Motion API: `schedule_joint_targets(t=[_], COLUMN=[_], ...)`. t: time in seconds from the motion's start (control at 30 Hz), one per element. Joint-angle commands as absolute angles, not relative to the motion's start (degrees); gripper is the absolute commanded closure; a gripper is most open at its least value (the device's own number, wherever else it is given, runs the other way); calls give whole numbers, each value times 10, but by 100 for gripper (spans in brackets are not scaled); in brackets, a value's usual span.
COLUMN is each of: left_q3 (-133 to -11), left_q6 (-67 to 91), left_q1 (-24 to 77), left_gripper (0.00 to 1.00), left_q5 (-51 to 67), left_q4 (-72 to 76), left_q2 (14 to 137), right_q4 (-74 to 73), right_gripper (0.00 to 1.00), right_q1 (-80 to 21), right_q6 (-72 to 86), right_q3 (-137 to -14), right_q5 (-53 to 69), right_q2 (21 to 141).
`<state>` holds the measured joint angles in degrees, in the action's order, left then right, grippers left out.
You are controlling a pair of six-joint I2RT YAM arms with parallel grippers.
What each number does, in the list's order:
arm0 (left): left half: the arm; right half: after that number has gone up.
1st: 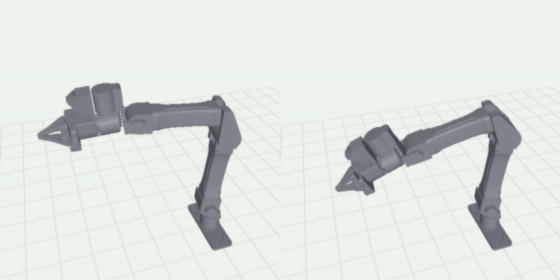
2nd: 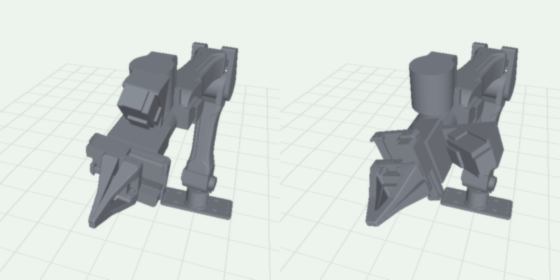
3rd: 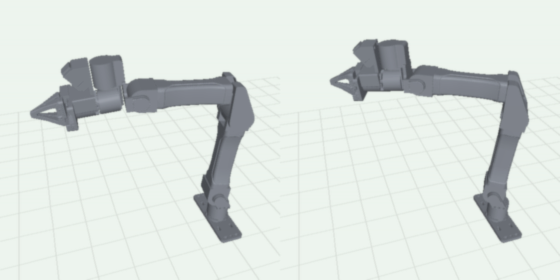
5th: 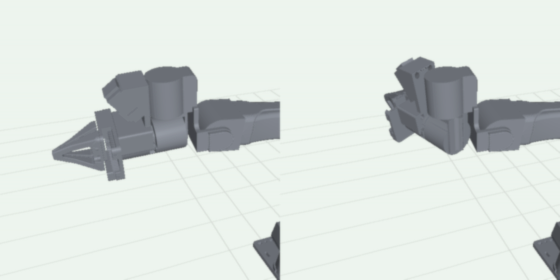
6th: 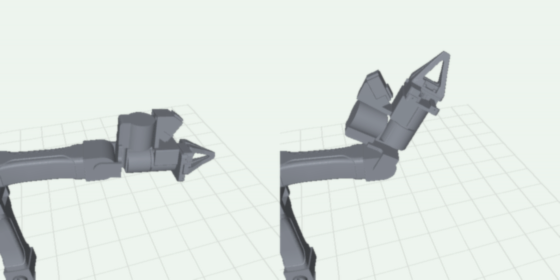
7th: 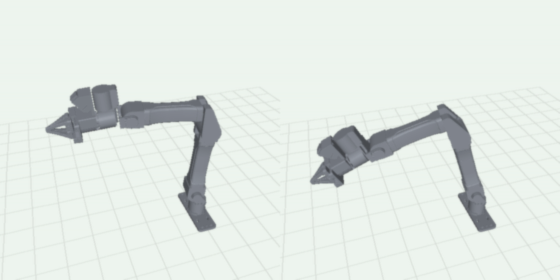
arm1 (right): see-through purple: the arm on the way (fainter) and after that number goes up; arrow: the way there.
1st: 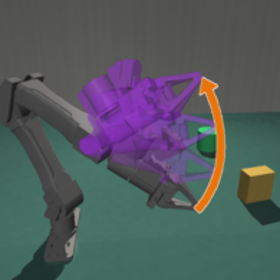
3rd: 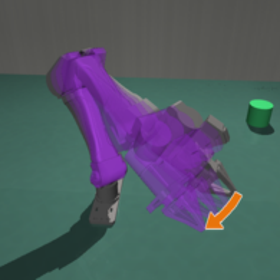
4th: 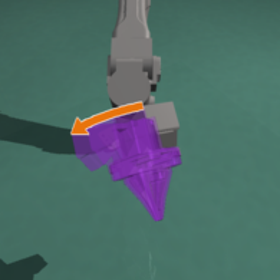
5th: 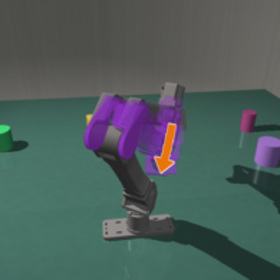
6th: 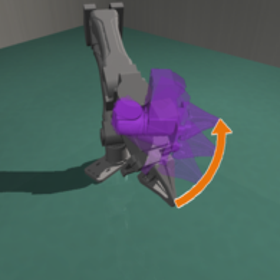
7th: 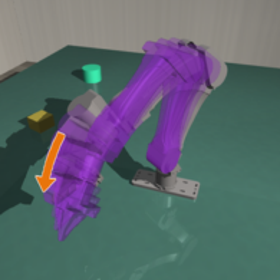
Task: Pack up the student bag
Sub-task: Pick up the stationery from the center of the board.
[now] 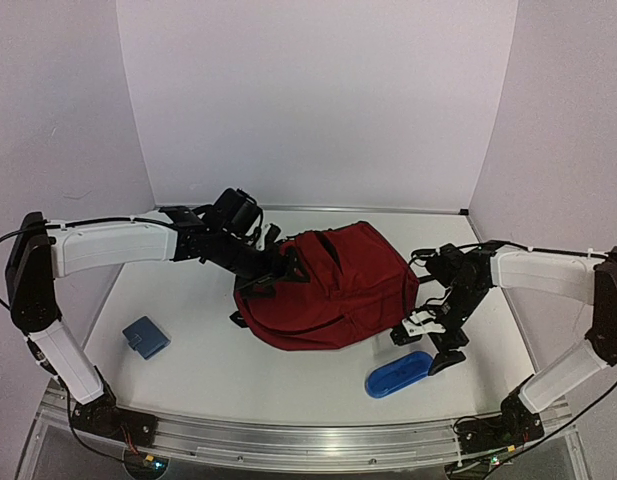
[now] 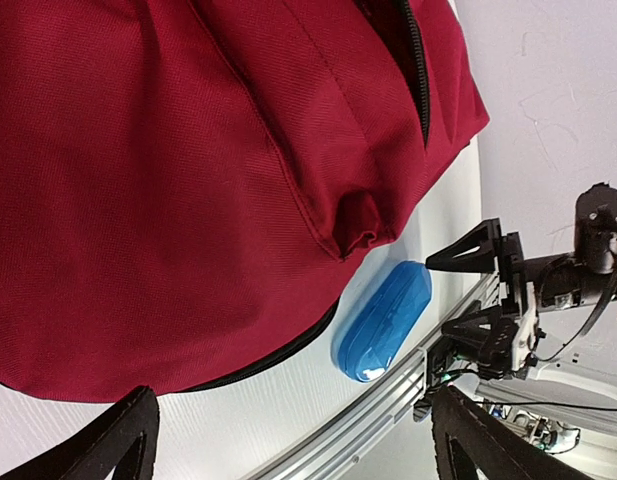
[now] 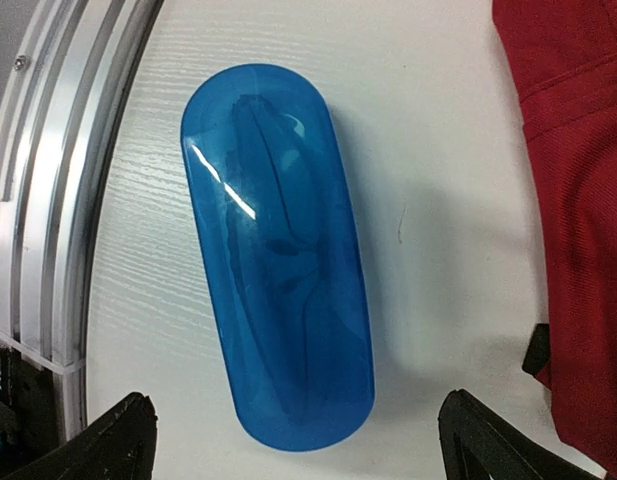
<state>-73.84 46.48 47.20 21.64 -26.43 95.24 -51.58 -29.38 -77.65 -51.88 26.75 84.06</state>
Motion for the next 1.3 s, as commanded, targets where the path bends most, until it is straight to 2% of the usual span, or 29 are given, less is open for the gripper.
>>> schedule_joint_targets(t=[0.0,0.3,0.53,0.7,0.83,0.97,1.27], left_q3=[-758,-742,-746,-766,-787,-827,-946], left_q6=[483,497,498,489,461,433,398], left_q1=[472,472,472,472,472,475,509], left_gripper=[5,5,3,1,1,4,4], left_q5=[200,173,169,187,260,394,558], left_q4=[-252,-255,-257,-278,-285,-285,-311], left_q2=[936,907,908,919,942,989,1083], right_q4=[-447,-386,-348,-385,-449,-484,-511], right_gripper=[4,17,32,45,47,50,51], right_q1=[-308,-319,-333,-338,-347,-364,-419], right_q6=[-767,-783,-794,-791,-791,-811,-840], right_q3=[-501,-469,-431,-462,-528,-575,-663], right_q5=[245,207,183,216,269,298,298], right_q2=[877,909,873,832,790,758,753])
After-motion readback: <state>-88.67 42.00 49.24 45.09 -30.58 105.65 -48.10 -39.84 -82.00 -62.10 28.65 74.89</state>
